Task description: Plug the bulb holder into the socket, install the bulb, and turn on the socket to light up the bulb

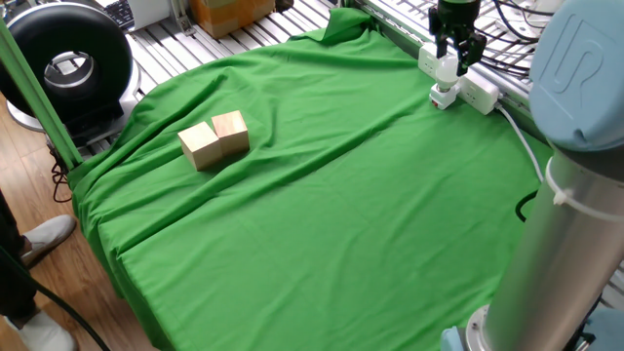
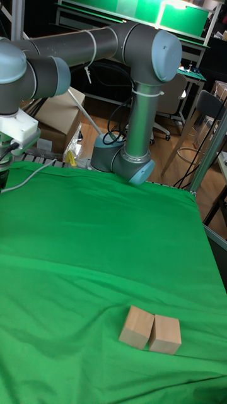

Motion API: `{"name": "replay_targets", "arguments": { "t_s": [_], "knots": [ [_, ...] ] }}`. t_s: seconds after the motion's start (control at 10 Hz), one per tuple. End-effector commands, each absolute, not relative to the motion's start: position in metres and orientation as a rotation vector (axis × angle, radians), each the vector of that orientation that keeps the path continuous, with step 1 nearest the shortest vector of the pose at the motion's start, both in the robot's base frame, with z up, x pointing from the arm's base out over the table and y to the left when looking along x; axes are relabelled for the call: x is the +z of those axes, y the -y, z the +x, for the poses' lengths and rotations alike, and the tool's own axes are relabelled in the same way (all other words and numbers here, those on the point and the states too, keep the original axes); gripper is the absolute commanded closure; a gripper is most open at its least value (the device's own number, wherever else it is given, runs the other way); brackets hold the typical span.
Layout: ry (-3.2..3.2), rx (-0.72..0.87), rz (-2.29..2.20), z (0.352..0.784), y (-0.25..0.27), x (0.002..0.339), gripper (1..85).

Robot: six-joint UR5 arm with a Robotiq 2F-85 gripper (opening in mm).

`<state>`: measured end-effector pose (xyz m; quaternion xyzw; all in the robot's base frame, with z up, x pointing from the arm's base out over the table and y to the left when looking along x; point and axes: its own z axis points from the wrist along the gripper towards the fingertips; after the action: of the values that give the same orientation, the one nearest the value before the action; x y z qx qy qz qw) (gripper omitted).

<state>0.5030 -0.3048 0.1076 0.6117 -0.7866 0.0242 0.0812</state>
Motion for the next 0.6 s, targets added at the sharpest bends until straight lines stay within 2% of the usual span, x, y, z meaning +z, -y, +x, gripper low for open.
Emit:
{"name": "replay_targets", "arguments": {
  "t_s": [0.0, 0.2, 0.3, 0.5],
  "knots": [
    [2.368, 0.074, 1.842, 0.5059, 0.3043, 0.1048, 26.0],
    [2.374, 0.069, 1.842, 0.5061, 0.3014, 0.1032, 27.7],
    [2.38, 0.07, 1.841, 0.507, 0.3001, 0.1032, 31.7],
    [2.399, 0.094, 1.831, 0.5114, 0.3003, 0.1031, 48.0]
  ]
}}
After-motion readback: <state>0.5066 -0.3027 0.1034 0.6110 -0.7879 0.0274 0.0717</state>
